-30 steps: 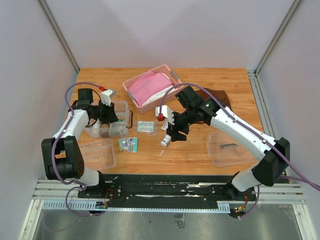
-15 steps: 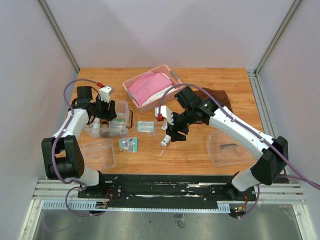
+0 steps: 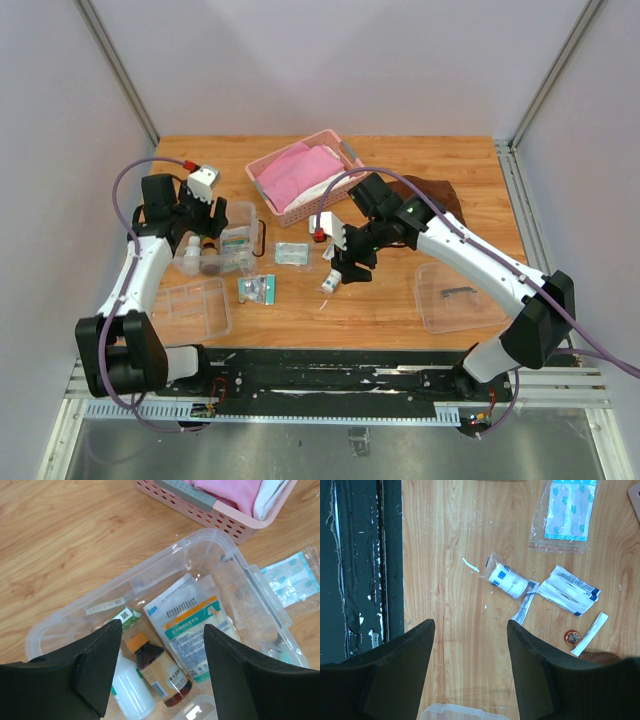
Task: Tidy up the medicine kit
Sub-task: Place the medical item at the medicine box, then pick up the medical item at the center of the board.
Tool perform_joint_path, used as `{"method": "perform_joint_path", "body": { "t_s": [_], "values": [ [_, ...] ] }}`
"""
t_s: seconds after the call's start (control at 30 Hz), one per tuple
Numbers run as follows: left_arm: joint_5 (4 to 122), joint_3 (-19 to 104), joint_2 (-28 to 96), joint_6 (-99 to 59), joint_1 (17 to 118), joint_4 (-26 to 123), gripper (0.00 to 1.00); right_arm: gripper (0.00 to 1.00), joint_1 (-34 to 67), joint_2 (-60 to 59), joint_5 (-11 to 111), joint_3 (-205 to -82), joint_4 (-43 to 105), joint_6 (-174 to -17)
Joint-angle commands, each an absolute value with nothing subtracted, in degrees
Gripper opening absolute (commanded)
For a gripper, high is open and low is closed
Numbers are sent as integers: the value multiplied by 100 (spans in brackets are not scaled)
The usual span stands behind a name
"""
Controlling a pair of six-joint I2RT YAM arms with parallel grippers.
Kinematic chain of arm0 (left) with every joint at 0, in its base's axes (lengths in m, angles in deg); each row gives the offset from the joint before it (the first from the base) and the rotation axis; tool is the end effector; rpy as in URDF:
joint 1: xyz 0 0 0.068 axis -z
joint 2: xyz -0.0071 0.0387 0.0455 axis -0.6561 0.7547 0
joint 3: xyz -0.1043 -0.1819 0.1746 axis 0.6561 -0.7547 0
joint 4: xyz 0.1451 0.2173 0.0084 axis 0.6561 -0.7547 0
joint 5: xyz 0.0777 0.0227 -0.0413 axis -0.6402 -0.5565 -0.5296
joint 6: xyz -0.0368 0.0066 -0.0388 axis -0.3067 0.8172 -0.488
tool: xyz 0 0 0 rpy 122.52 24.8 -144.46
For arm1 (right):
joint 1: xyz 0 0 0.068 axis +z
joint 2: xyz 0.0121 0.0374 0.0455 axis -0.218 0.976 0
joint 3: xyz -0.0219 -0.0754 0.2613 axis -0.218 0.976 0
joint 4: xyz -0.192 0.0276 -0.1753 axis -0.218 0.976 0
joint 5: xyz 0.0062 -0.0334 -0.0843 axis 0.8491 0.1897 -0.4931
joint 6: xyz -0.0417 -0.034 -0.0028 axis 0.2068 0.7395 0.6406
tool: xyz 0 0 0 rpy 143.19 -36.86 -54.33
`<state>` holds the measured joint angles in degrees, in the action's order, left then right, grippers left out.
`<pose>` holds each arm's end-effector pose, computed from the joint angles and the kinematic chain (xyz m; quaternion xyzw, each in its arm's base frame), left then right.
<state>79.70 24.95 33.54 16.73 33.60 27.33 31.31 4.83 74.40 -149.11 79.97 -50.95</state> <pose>0.2838 0.0218 0.2719 0.2287 0.8573 -0.0684 0.4561 0.2128 0.2307 0.3279 -0.6619 0.6410 0.2766 0.2728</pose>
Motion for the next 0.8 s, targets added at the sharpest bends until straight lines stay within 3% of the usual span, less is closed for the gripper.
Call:
{"method": "perform_joint_path", "body": {
  "t_s": [0.0,0.23,0.37,0.77],
  "values": [
    [8114,2080,2518,1784,3312,3173,74,62,3201,559,7378,-14902,8000,-5138],
    [9362,1775,1306,2102,3320,2919,99,63,3200,563,7012,-14919,7828,-5373],
    [9805,1781,1020,2116,3454,2643,99,64,3198,530,6805,-14870,7641,-5537],
    [9005,1593,1063,3102,5268,1940,93,65,3046,511,5769,-14729,7047,-6141]
  ]
}}
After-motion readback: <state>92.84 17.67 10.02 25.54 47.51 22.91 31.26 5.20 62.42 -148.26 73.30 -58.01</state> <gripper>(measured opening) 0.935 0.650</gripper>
